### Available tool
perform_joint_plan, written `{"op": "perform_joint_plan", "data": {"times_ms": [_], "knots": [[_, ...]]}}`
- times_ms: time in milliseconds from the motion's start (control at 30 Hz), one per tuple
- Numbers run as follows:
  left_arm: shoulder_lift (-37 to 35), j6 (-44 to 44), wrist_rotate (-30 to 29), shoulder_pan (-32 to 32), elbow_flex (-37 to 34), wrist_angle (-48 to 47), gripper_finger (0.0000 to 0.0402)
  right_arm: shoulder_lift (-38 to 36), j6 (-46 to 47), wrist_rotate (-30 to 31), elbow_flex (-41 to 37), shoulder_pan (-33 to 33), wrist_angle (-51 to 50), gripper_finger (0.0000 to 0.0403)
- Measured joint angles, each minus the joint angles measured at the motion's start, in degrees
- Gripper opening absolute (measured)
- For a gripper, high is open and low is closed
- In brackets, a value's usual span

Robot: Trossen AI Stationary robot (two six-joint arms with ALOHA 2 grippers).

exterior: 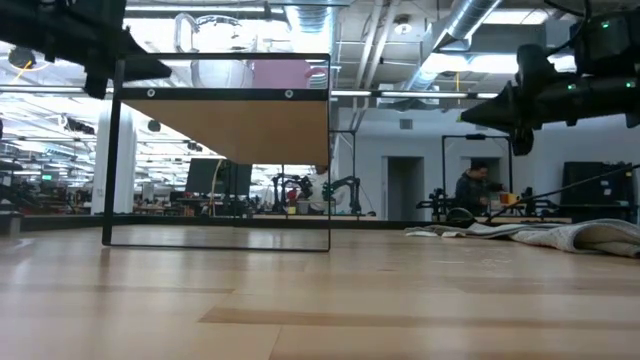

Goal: Stack small to large cups/mugs on shelf
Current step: Return to Home Position

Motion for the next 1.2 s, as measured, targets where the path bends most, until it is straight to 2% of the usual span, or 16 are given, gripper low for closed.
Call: {"op": "perform_joint_plan", "data": {"times_ms": [300,600,1033,1200], "knots": [[-1.0,-0.3,-2.4,0.0,-3.6,1.2,0.0006,-2.2,0.5,0.1,-2.5,-0.1,1.3,0.0006],[-10.8,-2.9,-2.0,0.0,-9.4,1.4,0.0000,-2.3,0.3,0.1,-2.8,-0.1,1.3,0.0006],[-10.2,-4.7,-2.5,0.0,-11.9,1.1,0.0000,-2.3,-2.0,0.3,-2.8,-0.5,0.4,0.0006],[-10.2,-6.4,0.4,0.0,-13.9,2.5,0.0000,-2.3,-2.0,-1.2,-2.8,-0.4,-0.9,0.0006]]}}
